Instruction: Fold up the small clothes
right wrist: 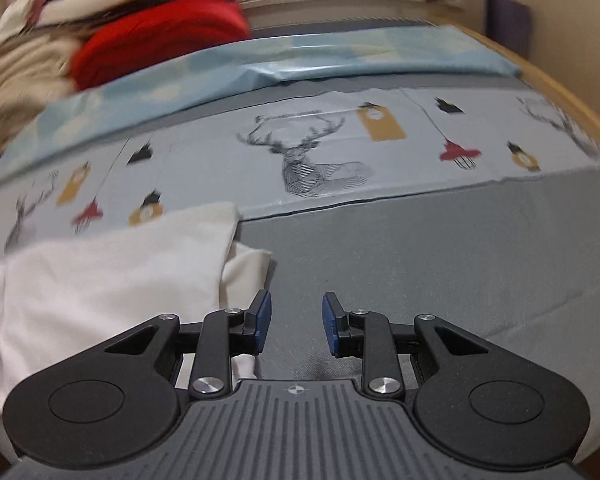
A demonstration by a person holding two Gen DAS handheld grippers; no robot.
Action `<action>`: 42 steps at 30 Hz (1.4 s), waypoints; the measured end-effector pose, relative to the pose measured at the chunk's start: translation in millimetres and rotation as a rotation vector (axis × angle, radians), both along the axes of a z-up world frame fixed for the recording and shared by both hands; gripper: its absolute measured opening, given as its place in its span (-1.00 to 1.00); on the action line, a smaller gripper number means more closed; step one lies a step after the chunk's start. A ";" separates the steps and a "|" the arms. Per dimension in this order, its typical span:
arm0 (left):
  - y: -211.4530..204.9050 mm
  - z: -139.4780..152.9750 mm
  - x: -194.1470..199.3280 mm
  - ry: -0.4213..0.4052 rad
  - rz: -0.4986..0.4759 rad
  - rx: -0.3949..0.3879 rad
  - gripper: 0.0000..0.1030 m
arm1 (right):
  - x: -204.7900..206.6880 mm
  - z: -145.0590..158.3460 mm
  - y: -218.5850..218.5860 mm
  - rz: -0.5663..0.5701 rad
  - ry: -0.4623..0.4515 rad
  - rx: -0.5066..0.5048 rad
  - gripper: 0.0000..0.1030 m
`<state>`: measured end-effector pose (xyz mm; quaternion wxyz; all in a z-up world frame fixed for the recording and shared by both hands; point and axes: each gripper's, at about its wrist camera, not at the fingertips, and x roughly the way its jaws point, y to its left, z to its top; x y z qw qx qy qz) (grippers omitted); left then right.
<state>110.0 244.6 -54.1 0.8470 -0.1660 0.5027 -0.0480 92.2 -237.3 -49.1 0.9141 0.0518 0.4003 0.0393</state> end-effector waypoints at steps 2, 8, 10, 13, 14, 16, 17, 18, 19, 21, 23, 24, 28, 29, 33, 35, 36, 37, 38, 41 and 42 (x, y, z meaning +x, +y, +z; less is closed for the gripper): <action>-23.9 8.9 6.7 -0.024 -0.053 -0.062 -0.79 | -2.6 -2.0 0.3 0.034 -0.013 -0.037 -0.43; -121.8 22.1 39.2 -0.050 -0.184 -0.246 -0.80 | 0.2 -4.4 -15.8 0.017 -0.017 -0.037 -0.43; -158.9 18.9 46.2 -0.046 -0.216 -0.288 -0.80 | 0.7 -5.7 -21.2 0.002 -0.011 -0.027 -0.43; -208.4 13.2 57.4 -0.035 -0.261 -0.319 -0.80 | 0.0 -7.1 -27.5 -0.018 -0.006 -0.012 -0.43; -224.1 10.0 61.1 -0.030 -0.273 -0.321 -0.80 | 0.1 -7.4 -29.6 -0.026 -0.004 -0.005 -0.43; -248.7 3.0 68.0 -0.034 -0.281 -0.329 -0.79 | 0.1 -8.2 -33.8 -0.043 0.000 0.013 -0.43; -256.9 -0.7 72.5 -0.037 -0.283 -0.332 -0.77 | 0.1 -8.2 -35.7 -0.053 0.001 0.024 -0.43; -264.4 -2.3 75.7 -0.040 -0.286 -0.339 -0.75 | 0.3 -8.0 -37.8 -0.063 0.000 0.039 -0.43; -268.5 -2.4 78.0 -0.048 -0.285 -0.356 -0.75 | 0.7 -7.6 -39.5 -0.070 0.000 0.052 -0.43; -265.9 2.5 79.7 -0.070 -0.282 -0.419 -0.49 | 1.7 -6.7 -42.8 -0.083 -0.005 0.088 -0.43; -252.1 14.2 73.8 -0.120 -0.290 -0.417 -0.36 | 2.8 -6.0 -44.9 -0.093 -0.008 0.140 -0.43; -245.3 20.7 69.8 -0.139 -0.296 -0.391 -0.36 | 3.7 -5.9 -46.1 -0.095 -0.008 0.171 -0.43; -217.3 40.5 49.2 -0.138 -0.313 -0.228 -0.37 | 10.0 -8.8 -47.4 -0.101 0.015 0.302 -0.35; -210.8 44.6 41.0 -0.143 -0.324 -0.177 -0.36 | 11.9 -10.7 -46.1 -0.099 0.030 0.335 -0.22; -183.7 40.3 11.7 -0.140 -0.319 -0.089 -0.36 | 21.4 -20.7 -26.3 -0.052 0.119 0.425 -0.02; -170.8 22.4 0.5 -0.101 -0.277 -0.048 -0.37 | 25.7 -28.6 -9.6 -0.019 0.187 0.409 -0.01; -168.0 14.5 -0.6 -0.050 -0.256 -0.001 -0.38 | 26.9 -33.1 -2.1 -0.004 0.222 0.391 -0.01; -165.0 12.3 -3.6 -0.049 -0.257 0.021 -0.38 | 27.4 -37.6 5.5 0.012 0.257 0.366 -0.02; -164.6 12.3 -4.9 -0.056 -0.272 0.035 -0.38 | 27.5 -41.1 12.6 0.030 0.283 0.337 -0.08; -165.9 5.8 -4.8 -0.038 -0.310 0.020 -0.38 | 24.0 -38.4 21.2 0.056 0.265 0.287 -0.75; -166.9 1.8 -3.6 -0.020 -0.313 0.010 -0.38 | 21.4 -32.4 17.1 0.048 0.227 0.310 -0.78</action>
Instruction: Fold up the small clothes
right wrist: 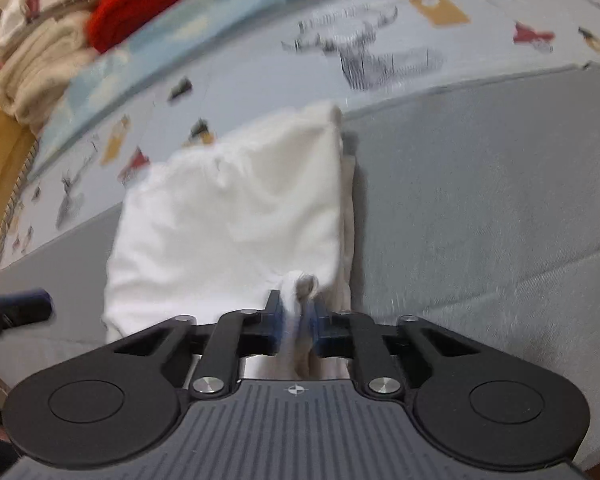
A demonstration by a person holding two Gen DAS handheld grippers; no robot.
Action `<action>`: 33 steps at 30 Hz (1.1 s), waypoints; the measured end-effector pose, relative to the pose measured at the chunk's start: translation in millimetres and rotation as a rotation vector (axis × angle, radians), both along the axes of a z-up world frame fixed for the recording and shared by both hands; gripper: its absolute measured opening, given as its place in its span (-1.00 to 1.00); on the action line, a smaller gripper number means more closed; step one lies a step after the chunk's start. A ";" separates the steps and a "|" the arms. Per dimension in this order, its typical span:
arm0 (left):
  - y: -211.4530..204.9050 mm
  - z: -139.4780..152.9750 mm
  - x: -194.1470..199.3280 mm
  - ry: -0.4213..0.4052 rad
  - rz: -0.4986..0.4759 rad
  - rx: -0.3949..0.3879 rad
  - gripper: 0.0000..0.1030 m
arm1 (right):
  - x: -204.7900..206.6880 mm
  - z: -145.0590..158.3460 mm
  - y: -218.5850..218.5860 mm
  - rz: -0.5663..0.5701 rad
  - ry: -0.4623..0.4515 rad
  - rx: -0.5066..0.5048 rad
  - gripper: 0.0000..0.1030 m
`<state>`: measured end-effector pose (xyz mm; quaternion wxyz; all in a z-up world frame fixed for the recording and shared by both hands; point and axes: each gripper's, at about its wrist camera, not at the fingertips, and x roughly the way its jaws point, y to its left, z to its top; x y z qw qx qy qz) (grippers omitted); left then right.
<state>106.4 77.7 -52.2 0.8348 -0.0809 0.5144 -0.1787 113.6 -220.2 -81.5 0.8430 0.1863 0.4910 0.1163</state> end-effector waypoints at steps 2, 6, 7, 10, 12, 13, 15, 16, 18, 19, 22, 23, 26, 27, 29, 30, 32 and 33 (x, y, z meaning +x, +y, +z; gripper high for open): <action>-1.2 -6.2 1.4 0.023 -0.004 -0.008 -0.38 | -8.1 17.8 -17.2 -0.053 -0.107 0.070 -0.79; -11.7 -17.2 2.4 0.066 -0.043 -0.039 -0.38 | -24.3 26.7 -32.4 -0.055 -0.131 0.025 -0.79; -17.5 -21.7 2.4 0.082 -0.062 -0.029 -0.38 | -24.4 20.0 -33.1 -0.040 -0.088 -0.012 -0.79; -37.4 -41.9 1.7 0.140 -0.134 0.040 -0.38 | -21.2 -3.6 -35.9 -0.020 0.061 -0.121 -0.72; -50.5 -61.2 -0.5 0.190 -0.184 0.115 -0.38 | -21.2 -4.2 -41.0 -0.044 0.064 -0.159 -0.66; -53.9 -67.9 -1.4 0.207 -0.198 0.152 -0.38 | -21.9 -1.3 -45.8 -0.065 0.051 -0.157 -0.66; -56.3 -77.7 -0.4 0.237 -0.214 0.187 -0.37 | -21.3 4.4 -53.8 -0.114 0.020 -0.117 -0.47; -53.7 -77.0 2.1 0.246 -0.205 0.168 -0.37 | -21.6 7.6 -57.9 -0.134 -0.002 -0.079 -0.40; -41.9 -70.5 7.3 0.259 -0.158 0.090 -0.37 | -21.7 12.0 -61.0 -0.159 -0.041 -0.026 -0.22; -34.9 -64.9 9.9 0.245 -0.139 0.049 -0.37 | -20.6 11.9 -60.4 -0.163 -0.053 -0.013 -0.20; -9.2 -50.5 17.1 0.177 -0.036 -0.034 -0.33 | -15.3 12.1 -56.9 -0.156 -0.075 0.024 -0.18; 0.4 -47.5 19.4 0.162 0.011 -0.052 -0.33 | -9.2 11.1 -56.8 -0.153 -0.085 0.033 -0.13; 28.3 -44.9 29.7 0.127 0.151 -0.082 -0.33 | 4.7 2.2 -51.5 -0.169 -0.066 0.028 -0.05; 36.6 -47.2 32.9 0.122 0.184 -0.094 -0.33 | 10.4 0.9 -49.2 -0.178 -0.060 0.036 -0.04; 48.7 -52.8 34.6 0.107 0.227 -0.118 -0.33 | 20.2 -3.0 -44.1 -0.188 -0.056 0.047 -0.04; 53.4 -56.4 36.8 0.100 0.244 -0.132 -0.33 | 26.7 -5.7 -40.8 -0.190 -0.048 0.040 -0.04; 61.1 -63.9 40.8 0.091 0.272 -0.166 -0.33 | 37.4 -11.4 -35.8 -0.192 -0.032 0.030 -0.04; 66.2 -63.6 42.8 0.087 0.284 -0.186 -0.33 | 42.3 -14.5 -34.4 -0.191 -0.023 0.026 -0.04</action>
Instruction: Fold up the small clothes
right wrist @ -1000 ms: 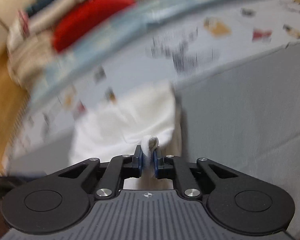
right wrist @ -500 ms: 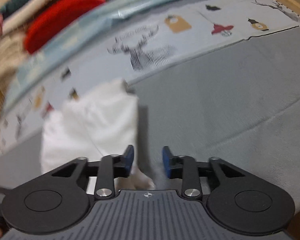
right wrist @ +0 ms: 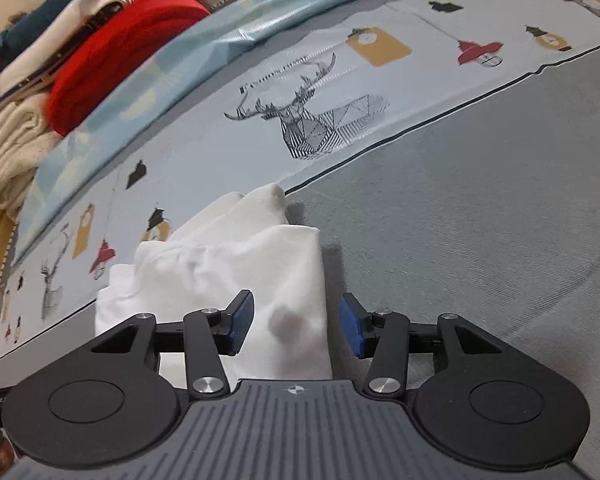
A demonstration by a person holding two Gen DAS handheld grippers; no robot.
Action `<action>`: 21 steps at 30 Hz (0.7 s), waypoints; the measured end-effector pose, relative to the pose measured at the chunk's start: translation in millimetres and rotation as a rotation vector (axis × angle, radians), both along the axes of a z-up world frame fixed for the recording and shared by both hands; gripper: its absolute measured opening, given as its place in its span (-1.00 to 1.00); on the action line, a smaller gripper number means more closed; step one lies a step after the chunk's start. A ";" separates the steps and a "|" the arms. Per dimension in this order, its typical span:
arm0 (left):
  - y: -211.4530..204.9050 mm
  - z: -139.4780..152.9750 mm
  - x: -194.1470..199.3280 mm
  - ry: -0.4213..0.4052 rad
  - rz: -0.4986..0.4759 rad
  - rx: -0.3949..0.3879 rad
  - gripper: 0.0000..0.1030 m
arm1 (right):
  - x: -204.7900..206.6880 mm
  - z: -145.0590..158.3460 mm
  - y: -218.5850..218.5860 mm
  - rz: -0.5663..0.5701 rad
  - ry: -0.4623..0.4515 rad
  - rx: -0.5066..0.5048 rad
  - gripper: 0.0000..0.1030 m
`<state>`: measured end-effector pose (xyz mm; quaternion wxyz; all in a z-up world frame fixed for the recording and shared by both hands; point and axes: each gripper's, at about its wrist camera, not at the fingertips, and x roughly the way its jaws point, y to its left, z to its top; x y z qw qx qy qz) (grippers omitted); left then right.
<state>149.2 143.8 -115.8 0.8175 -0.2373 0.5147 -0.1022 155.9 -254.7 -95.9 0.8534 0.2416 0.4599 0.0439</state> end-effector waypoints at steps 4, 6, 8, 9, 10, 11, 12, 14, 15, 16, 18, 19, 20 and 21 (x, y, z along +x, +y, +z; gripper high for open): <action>3.0 0.5 19.7 -0.038 0.041 -0.080 0.01 | 18.6 -12.5 6.7 -0.008 0.045 -0.014 -0.03; -1.3 -2.6 31.8 -0.035 0.051 -0.087 0.16 | 25.5 -18.2 8.0 -0.017 0.064 -0.009 -0.04; -5.7 -11.1 42.3 0.000 0.057 -0.088 0.16 | 31.0 -23.0 11.0 -0.017 0.083 0.000 -0.04; -7.2 -16.2 46.1 0.014 0.062 -0.091 0.16 | 33.3 -24.8 12.8 -0.012 0.088 0.003 -0.07; -7.8 -22.1 51.3 0.030 0.067 -0.093 0.16 | 35.3 -25.9 14.8 -0.006 0.090 -0.003 -0.16; -9.1 -26.0 55.5 0.037 0.069 -0.096 0.16 | 36.3 -25.8 16.3 -0.001 0.084 -0.008 -0.60; -10.1 -29.8 58.9 0.037 0.071 -0.097 0.16 | 37.2 -24.9 17.8 0.008 0.071 -0.007 -0.82; -14.2 -33.1 65.4 0.008 0.048 -0.085 -0.50 | 34.7 -15.4 19.6 0.003 -0.002 -0.020 -0.87; -17.5 -29.2 68.9 -0.030 0.019 -0.050 -0.85 | 31.2 -5.5 20.4 -0.007 -0.078 -0.029 -0.88; -18.8 -23.2 67.9 -0.076 0.016 -0.026 -0.86 | 26.9 3.9 21.2 -0.009 -0.158 -0.035 -0.88; -20.6 -11.2 66.3 -0.164 0.034 0.029 -0.94 | 23.1 12.9 28.3 0.005 -0.237 -0.116 -0.85; -20.6 -6.3 65.5 -0.189 0.047 0.051 -0.94 | 25.7 6.8 31.7 0.009 -0.191 -0.170 -0.80; -19.2 -3.6 64.5 -0.195 0.065 0.059 -0.94 | 29.6 -3.2 33.0 0.006 -0.113 -0.212 -0.70; -16.6 -2.4 63.6 -0.183 0.079 0.052 -0.90 | 32.1 -10.8 32.0 -0.004 -0.052 -0.234 -0.69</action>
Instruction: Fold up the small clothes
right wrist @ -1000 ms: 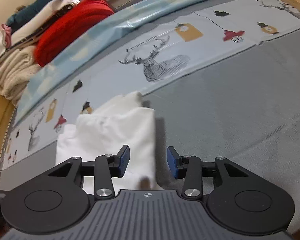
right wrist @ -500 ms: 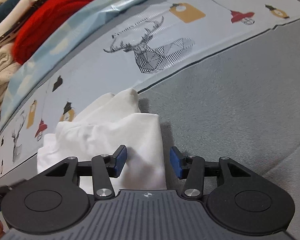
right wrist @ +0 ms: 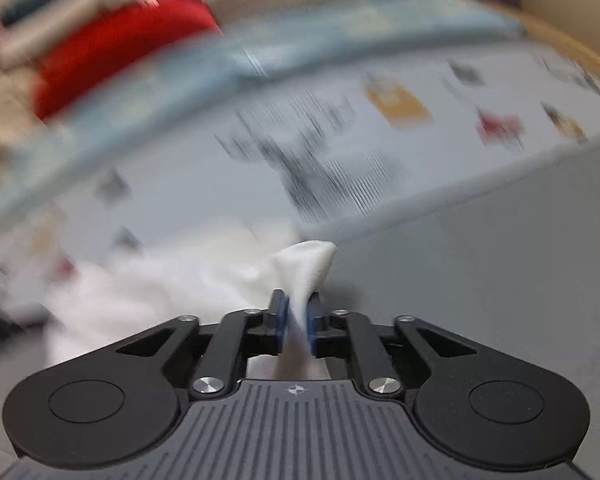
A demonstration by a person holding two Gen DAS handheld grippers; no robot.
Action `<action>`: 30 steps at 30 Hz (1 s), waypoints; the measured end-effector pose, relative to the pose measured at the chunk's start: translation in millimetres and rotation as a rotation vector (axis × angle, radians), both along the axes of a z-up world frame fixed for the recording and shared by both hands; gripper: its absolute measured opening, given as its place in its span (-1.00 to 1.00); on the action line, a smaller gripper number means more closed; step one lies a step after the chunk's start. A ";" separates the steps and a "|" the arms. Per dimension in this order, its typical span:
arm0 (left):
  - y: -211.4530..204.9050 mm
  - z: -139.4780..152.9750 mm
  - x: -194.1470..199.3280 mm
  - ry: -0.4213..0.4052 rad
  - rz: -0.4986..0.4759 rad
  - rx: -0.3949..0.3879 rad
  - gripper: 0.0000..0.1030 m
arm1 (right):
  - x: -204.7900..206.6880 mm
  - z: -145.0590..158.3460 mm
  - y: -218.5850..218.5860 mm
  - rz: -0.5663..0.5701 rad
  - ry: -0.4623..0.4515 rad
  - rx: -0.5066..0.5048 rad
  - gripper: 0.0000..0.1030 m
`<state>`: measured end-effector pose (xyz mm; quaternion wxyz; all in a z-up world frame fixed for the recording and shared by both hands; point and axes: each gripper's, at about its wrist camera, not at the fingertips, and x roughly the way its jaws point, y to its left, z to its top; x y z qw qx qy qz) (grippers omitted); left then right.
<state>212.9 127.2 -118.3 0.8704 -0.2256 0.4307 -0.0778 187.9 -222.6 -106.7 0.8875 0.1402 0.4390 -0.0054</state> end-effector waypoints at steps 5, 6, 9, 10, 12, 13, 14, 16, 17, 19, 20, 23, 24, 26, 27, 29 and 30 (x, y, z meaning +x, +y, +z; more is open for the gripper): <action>8.9 -5.2 -4.4 0.112 -0.037 -0.140 -0.12 | -18.2 15.4 -14.1 0.006 -0.060 0.008 -0.18; 9.2 -6.4 -6.5 0.124 -0.046 -0.141 -0.01 | -21.3 16.1 -18.0 0.015 -0.049 0.039 -0.05; 7.4 -12.6 -11.9 0.171 -0.058 -0.150 0.03 | -31.3 11.4 -27.2 0.073 0.035 0.161 -0.03; 6.4 -16.3 -13.1 0.191 -0.059 -0.161 0.03 | -35.0 10.0 -25.0 0.106 0.066 0.186 -0.02; 2.8 -22.9 -15.5 0.222 -0.055 -0.172 0.03 | -42.6 3.0 -19.5 0.175 0.151 0.166 0.00; 0.7 -25.4 -16.4 0.229 -0.051 -0.172 0.03 | -47.3 -0.9 -15.2 0.203 0.192 0.123 0.00; -1.1 -27.3 -16.9 0.232 -0.045 -0.167 0.03 | -52.0 -3.7 -12.5 0.228 0.215 0.104 0.00; -2.2 -30.1 -16.2 0.242 -0.025 -0.166 0.07 | -59.5 -4.3 -14.9 0.249 0.226 0.117 -0.05; -1.9 -31.4 -16.2 0.245 -0.009 -0.173 0.13 | -62.9 -3.1 -18.6 0.244 0.221 0.135 -0.08; -2.8 -33.0 -15.3 0.249 0.011 -0.181 0.16 | -67.1 -3.3 -27.5 0.226 0.228 0.167 -0.13; -4.1 -33.8 -14.5 0.248 0.016 -0.182 0.16 | -68.1 -4.4 -31.2 0.222 0.234 0.180 -0.16; -10.9 -35.8 -13.0 0.239 0.014 -0.170 0.04 | -72.4 -6.9 -36.9 0.230 0.246 0.200 -0.58; -15.7 -34.3 -12.4 0.225 -0.013 -0.134 -0.45 | -73.1 -8.6 -37.2 0.241 0.255 0.201 -0.89; -25.1 -23.7 -13.4 0.165 -0.072 -0.048 -0.50 | -71.8 -11.7 -37.0 0.256 0.267 0.194 -0.90; -27.8 -15.4 -15.9 0.114 -0.085 -0.024 -0.52 | -72.5 -12.2 -36.5 0.261 0.270 0.188 -0.91; -31.3 -6.0 -19.4 0.050 -0.115 0.010 -0.50 | -71.5 -13.8 -34.0 0.263 0.284 0.189 -0.91; -31.3 -8.6 -19.0 0.069 -0.122 0.023 -0.40 | -70.2 -16.0 -31.5 0.267 0.299 0.183 -0.91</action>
